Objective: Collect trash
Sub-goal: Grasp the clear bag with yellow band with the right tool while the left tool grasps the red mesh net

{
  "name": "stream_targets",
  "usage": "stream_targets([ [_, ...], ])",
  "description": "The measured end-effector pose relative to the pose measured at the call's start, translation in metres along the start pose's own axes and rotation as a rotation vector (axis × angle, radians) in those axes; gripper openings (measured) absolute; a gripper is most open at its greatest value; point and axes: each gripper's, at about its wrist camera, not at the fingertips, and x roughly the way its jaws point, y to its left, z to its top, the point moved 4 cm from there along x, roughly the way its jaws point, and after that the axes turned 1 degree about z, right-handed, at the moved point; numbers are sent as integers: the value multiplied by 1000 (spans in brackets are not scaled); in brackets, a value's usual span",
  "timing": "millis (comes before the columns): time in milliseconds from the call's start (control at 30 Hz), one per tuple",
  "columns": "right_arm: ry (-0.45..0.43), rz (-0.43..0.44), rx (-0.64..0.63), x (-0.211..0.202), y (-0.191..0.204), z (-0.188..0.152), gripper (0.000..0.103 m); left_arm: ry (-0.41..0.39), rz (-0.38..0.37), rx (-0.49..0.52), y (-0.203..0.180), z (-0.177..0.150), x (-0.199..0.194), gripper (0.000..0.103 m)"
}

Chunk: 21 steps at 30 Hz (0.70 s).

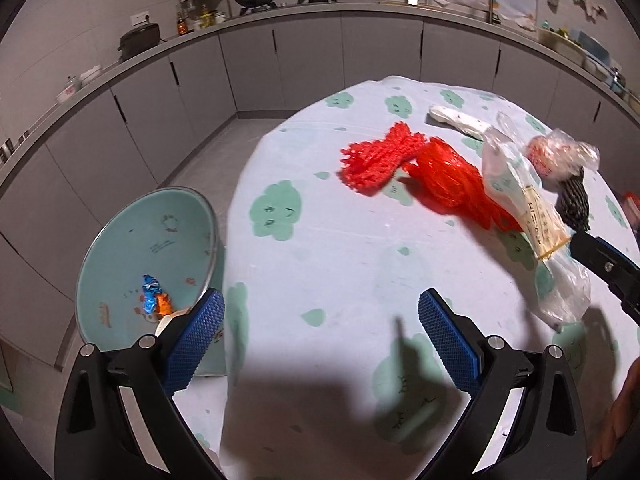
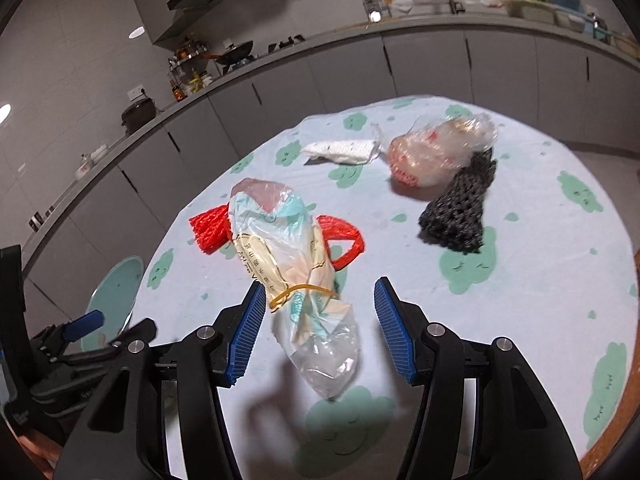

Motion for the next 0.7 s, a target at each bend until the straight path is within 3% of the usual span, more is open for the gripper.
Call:
stream_targets([
  [233,77,-1,-46,28,12,-4,56,9,-2,21,-8,1,6,96],
  [500,98,16,-40,33,8,-9,31,26,-17,22,-13,2,17,96],
  [700,72,30,-24,24,5,-5,24,9,-33,30,-16,9,19,96],
])
